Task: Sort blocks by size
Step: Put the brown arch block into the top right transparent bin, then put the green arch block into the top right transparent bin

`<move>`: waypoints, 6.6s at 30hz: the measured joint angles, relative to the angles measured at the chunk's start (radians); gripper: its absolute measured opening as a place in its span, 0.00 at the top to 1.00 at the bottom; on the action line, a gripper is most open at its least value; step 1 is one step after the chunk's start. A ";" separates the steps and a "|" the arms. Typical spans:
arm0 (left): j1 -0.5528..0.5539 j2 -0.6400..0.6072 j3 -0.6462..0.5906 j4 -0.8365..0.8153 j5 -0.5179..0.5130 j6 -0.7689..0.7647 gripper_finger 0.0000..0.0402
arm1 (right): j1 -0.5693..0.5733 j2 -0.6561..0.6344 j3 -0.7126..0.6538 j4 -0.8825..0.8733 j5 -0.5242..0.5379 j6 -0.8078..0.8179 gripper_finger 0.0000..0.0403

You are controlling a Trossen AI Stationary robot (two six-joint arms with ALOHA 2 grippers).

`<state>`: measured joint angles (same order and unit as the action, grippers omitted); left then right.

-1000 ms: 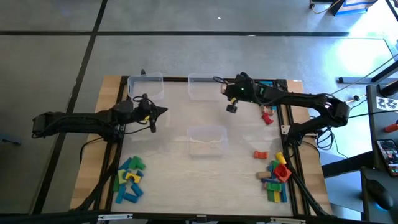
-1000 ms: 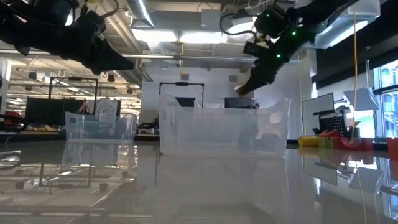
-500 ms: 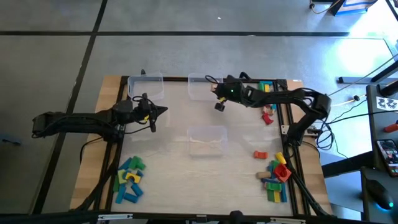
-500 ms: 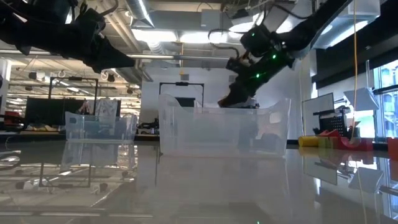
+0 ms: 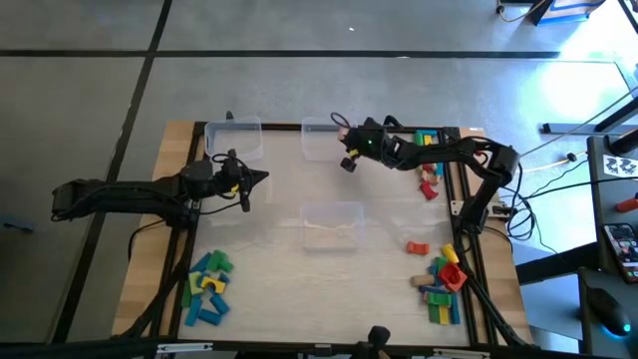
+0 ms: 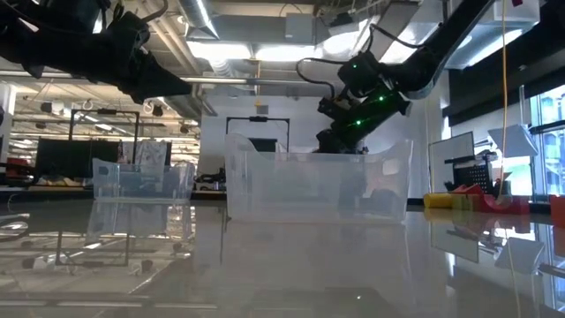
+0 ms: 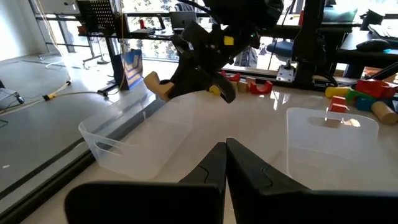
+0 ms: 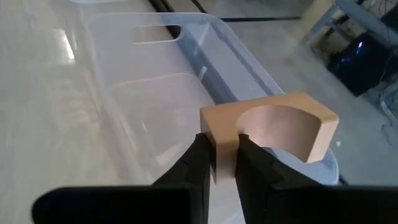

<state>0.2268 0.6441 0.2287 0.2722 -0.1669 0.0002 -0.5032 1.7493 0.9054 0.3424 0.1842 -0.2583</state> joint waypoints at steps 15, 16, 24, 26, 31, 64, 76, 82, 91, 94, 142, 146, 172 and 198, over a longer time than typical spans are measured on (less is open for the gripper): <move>0.000 0.000 0.000 -0.002 0.000 0.000 0.99 | -0.028 0.003 0.000 -0.016 -0.073 0.130 0.87; 0.000 0.000 0.000 -0.002 0.000 0.000 0.99 | -0.028 0.003 0.000 -0.019 -0.073 0.133 0.87; 0.000 0.000 0.000 -0.002 0.000 0.000 0.99 | -0.028 0.003 0.000 -0.027 -0.055 0.205 0.84; 0.000 0.000 0.000 -0.002 0.001 0.000 0.99 | -0.028 0.003 0.000 -0.026 -0.055 0.207 0.79; 0.000 0.000 0.000 -0.008 0.001 -0.012 0.99 | -0.027 0.003 0.000 -0.021 -0.055 0.206 0.67; -0.359 0.161 0.467 -0.720 0.011 -0.358 0.40 | -0.026 0.003 0.001 0.013 -0.099 0.198 0.56; -0.549 0.263 0.525 -1.070 0.052 -0.765 0.40 | -0.027 0.003 0.001 -0.003 -0.118 0.199 0.56; -0.614 0.318 0.525 -1.217 0.083 -1.045 0.40 | -0.027 0.003 0.001 -0.012 -0.144 0.202 0.56; -0.708 0.439 0.525 -1.267 0.099 -1.257 0.40 | -0.027 0.003 0.001 -0.017 -0.152 0.202 0.56; -0.736 0.479 0.525 -1.276 0.123 -1.305 0.40 | -0.027 0.003 0.001 -0.016 -0.152 0.202 0.56; -0.862 0.529 0.344 -1.143 0.234 -1.454 0.68 | -0.027 0.003 0.001 -0.014 -0.151 0.197 0.56; -0.852 0.505 0.344 -1.148 0.236 -1.454 0.65 | -0.027 0.003 0.001 -0.014 -0.151 0.197 0.56; -0.362 0.352 0.526 -0.865 -0.132 -0.652 0.65 | -0.027 0.003 0.001 -0.003 -0.151 0.175 0.56; 0.253 0.775 0.543 0.138 -0.080 0.038 0.64 | -0.027 0.003 0.001 0.024 -0.151 0.175 0.56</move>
<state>0.4800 1.4194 0.7717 0.4102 -0.2468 0.0378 -0.5301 1.7519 0.9062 0.3661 0.0334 -0.0834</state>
